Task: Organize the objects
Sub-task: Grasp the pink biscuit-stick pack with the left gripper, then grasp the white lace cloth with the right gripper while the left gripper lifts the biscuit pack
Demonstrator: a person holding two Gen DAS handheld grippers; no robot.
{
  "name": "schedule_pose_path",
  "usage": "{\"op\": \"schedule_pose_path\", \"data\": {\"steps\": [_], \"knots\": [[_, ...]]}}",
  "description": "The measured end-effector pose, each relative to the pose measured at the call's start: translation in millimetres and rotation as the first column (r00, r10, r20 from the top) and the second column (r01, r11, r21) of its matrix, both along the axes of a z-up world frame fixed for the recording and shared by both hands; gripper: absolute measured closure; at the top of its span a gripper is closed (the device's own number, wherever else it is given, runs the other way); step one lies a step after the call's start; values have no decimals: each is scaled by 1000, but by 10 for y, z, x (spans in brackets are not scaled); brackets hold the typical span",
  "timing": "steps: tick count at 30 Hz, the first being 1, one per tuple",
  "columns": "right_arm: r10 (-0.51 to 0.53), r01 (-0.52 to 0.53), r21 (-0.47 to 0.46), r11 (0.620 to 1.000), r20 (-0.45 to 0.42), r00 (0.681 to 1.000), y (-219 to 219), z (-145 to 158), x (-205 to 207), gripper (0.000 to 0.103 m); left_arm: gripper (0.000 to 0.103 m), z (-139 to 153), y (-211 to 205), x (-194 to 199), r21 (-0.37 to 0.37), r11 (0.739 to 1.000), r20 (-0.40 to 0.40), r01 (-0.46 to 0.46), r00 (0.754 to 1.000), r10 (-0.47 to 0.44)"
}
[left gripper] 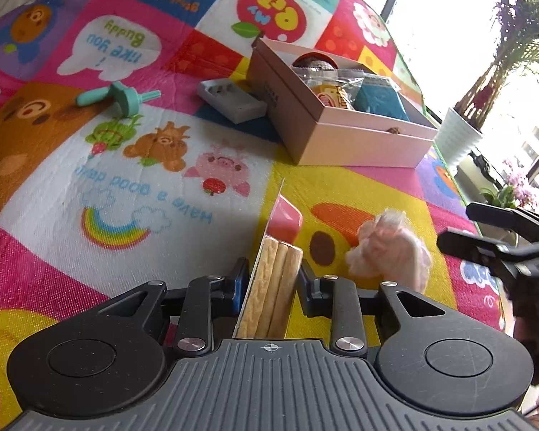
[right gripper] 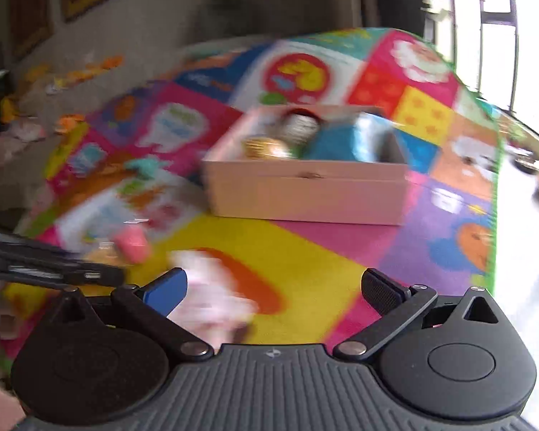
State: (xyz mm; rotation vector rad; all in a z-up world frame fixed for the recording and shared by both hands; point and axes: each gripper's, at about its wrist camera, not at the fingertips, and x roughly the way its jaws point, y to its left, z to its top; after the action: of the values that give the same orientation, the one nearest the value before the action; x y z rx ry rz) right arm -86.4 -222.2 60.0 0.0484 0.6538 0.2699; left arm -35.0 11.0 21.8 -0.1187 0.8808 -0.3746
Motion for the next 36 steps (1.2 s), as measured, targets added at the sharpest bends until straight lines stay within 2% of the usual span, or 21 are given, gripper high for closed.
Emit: {"op": "schedule_pose_path", "data": {"steps": [3, 6, 9, 13, 17, 20, 27, 30, 33, 36], "knots": [[63, -63, 4, 998, -15, 998, 186, -48, -12, 1, 71, -11, 0, -28, -1, 1000, 11, -6, 1000, 6], [69, -71, -30, 997, -53, 996, 316, -178, 58, 13, 71, -16, 17, -31, -10, 1000, 12, -9, 1000, 9], [77, -79, -16, 997, -103, 992, 357, -263, 129, 26, 71, -16, 18, -35, -14, 1000, 13, -11, 1000, 11], [103, -107, -26, 994, -105, 989, 422, -260, 113, 53, 71, -23, 24, -38, -20, 1000, 14, -14, 1000, 14], [100, -103, -40, 994, -88, 991, 397, -206, 81, 66, 71, -28, 34, -36, -30, 999, 12, -18, 1000, 18], [65, -68, -39, 997, -76, 995, 298, -170, 60, 70, 71, -31, 35, -42, -34, 999, 12, -21, 1000, 22], [-96, 95, -23, 995, -15, 995, -178, -53, -46, 71, 71, -28, 31, -55, -30, 999, 15, -33, 999, 33], [-145, 145, 9, 989, 29, 989, -348, 21, -129, 71, 76, 25, 15, -51, -46, 998, 2, -41, 999, 41], [-177, 175, 33, 984, 72, 982, -460, 91, -191, 71, 77, 248, -33, 30, -108, 994, 22, -19, 1000, 22], [-190, 187, 40, 982, 109, 976, -509, 111, -218, 71, 77, 625, -241, 255, -155, 988, 89, 27, 996, -13]]}}
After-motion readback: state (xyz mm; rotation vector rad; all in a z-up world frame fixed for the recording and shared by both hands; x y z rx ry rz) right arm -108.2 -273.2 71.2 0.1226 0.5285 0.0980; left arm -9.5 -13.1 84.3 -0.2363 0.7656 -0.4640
